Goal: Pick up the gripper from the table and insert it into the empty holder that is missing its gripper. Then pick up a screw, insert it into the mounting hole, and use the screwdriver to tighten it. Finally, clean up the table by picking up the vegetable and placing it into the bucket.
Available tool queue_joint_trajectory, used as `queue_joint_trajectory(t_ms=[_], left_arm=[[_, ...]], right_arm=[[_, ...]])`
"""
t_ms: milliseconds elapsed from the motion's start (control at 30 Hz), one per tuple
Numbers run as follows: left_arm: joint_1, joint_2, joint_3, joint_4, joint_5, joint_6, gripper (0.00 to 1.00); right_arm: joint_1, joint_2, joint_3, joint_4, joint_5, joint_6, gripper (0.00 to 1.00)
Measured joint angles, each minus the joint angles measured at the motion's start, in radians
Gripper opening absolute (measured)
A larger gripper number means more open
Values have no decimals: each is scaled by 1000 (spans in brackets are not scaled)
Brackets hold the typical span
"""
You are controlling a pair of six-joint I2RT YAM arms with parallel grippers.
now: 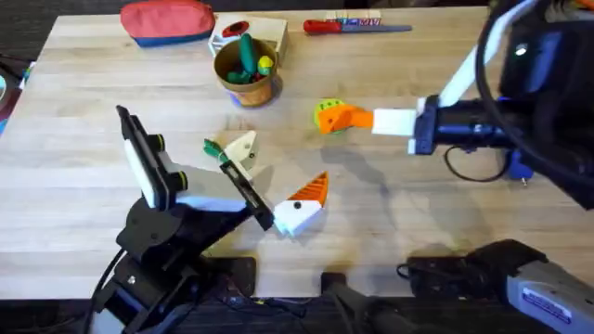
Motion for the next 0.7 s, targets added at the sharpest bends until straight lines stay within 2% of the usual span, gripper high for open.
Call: queue_joint_trajectory(t_ms=[300, 533, 700], left_arm=[[0, 0, 0, 3, 66, -30, 988], [0, 0, 0, 3, 74, -34, 988], [0, 0, 0, 3, 69, -41, 988]], right_arm=[[197, 151, -9, 208, -105, 280, 4], [217, 292, -9, 359, -213, 449, 4], [215, 328, -9, 388, -261, 530, 4]])
